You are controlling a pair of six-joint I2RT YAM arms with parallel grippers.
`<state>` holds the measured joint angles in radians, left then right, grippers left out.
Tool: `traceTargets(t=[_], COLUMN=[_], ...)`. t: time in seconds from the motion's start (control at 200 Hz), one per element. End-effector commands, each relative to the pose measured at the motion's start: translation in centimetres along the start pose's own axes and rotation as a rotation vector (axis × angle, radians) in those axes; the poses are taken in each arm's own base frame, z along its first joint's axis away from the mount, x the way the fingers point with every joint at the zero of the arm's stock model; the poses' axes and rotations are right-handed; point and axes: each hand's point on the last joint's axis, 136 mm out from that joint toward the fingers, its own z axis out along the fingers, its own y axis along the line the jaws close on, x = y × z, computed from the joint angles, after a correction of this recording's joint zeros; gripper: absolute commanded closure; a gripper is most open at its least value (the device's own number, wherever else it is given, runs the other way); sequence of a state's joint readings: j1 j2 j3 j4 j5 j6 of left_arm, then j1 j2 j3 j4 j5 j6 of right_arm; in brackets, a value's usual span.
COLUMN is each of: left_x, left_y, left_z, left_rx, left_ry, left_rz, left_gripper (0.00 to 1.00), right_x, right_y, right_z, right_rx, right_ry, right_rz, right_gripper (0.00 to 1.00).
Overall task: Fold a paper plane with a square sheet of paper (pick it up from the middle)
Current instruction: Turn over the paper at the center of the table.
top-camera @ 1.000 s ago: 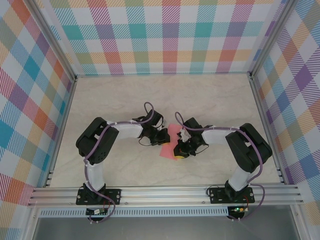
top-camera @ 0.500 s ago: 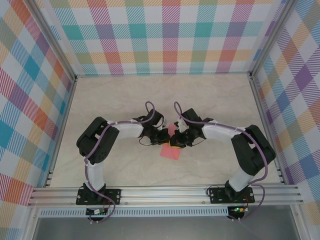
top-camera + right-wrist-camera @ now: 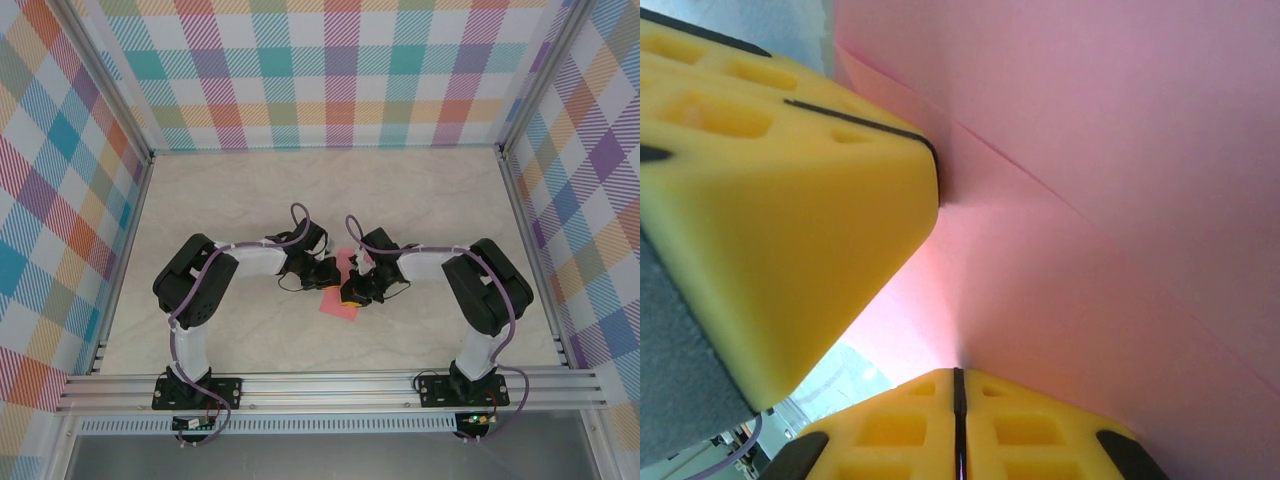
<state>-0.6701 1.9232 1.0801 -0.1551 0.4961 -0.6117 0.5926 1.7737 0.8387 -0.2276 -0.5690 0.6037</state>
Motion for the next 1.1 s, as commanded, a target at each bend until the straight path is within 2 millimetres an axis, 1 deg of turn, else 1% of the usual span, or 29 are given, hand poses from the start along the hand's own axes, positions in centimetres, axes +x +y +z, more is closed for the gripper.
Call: traceTargets(t=[0.0,0.135,0.215,0.455,0.65,0.835,0.95,1.045,1.095], left_x=[1.1,1.1,1.2,1.2,1.3,1.2,1.2,1.2,1.2], left_y=[3.1,3.2,3.2,3.3,3.3,3.2,3.2,3.1,3.0], left_z=[0.8,0.9,1.0,1.1,1.1,1.1,1.1,1.1,1.1], left_rx=[-0.118,-0.111,-0.114,-0.117,-0.117,-0.117,-0.116,-0.113,-0.11], left_ry=[0.031,0.031,0.035,0.04,0.042,0.043,0.044,0.046,0.046], left_rz=[-0.033,-0.039,-0.041,-0.042,-0.04,-0.042,-0.04,-0.04,-0.039], left_gripper=[0.94,0.94,0.94,0.94,0.94,0.94,0.94,0.94,0.94], right_x=[2.0,2.7,3.4,5.4,6.4,7.0,7.0,6.7,6.1], right_y=[-1.8,-1.1,-1.4,-2.8,-2.9,-3.5,-3.4,-3.1,-2.9], right_z=[0.2,-0.5,-0.8,-0.6,-0.9,-1.0,-1.2,-1.7,-2.2], right_rx=[0.054,0.02,0.029,0.04,0.041,0.061,0.062,0.064,0.072], right_ry=[0.04,0.036,0.04,0.085,0.113,0.123,0.115,0.091,0.055], right_rz=[0.047,0.034,0.033,0.045,0.028,0.026,0.025,0.016,0.011], right_gripper=[0.91,0.9,0.9,0.89,0.89,0.89,0.88,0.88,0.86])
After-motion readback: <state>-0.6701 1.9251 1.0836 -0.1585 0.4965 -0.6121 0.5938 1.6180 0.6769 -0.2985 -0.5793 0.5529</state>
